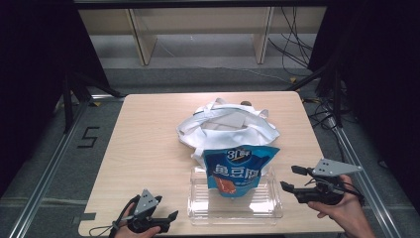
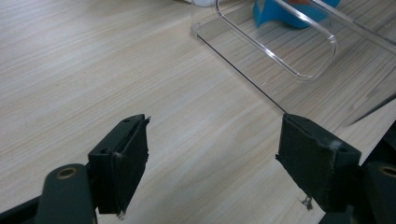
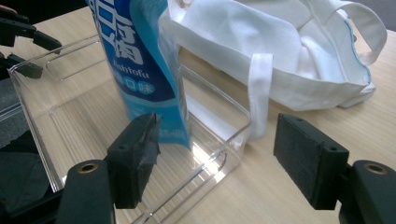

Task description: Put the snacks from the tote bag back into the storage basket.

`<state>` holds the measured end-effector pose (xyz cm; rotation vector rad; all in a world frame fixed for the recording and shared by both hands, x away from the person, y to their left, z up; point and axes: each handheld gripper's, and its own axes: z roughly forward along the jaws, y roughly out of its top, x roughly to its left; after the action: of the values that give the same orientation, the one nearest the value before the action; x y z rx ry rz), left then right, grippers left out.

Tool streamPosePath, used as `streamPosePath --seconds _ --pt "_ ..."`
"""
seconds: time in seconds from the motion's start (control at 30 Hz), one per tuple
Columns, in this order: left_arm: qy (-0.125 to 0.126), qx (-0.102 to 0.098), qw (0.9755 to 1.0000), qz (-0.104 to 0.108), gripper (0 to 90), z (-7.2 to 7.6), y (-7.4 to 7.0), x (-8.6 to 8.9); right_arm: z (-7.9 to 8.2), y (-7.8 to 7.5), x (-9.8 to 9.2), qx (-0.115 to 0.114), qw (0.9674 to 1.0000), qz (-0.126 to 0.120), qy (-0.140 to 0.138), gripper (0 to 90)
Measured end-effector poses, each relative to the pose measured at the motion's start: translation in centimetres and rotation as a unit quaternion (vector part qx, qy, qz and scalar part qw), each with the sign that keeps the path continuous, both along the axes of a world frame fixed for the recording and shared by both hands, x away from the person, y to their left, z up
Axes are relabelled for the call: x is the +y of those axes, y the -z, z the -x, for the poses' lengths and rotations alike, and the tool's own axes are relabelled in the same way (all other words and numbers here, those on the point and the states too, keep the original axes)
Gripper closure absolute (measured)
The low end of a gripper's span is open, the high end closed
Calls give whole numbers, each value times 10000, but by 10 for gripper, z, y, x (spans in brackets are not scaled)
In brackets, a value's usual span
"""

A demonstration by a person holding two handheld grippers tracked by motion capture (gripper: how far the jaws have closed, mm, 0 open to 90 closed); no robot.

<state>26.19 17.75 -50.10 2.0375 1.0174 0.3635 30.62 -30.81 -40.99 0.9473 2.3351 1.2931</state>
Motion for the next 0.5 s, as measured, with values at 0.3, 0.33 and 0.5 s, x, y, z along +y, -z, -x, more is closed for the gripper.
streamPosePath --seconds 0.3,0.33,0.5 --pt "-9 -16 10000 -55 237 0 0 0 6 7 -7 20 9999 -28 108 309" --pt "-8 -16 10000 -44 237 0 0 0 6 7 -7 20 9999 -28 108 309" --pt "-6 -11 10000 -46 237 1 0 0 11 12 -11 149 9996 -84 222 307"
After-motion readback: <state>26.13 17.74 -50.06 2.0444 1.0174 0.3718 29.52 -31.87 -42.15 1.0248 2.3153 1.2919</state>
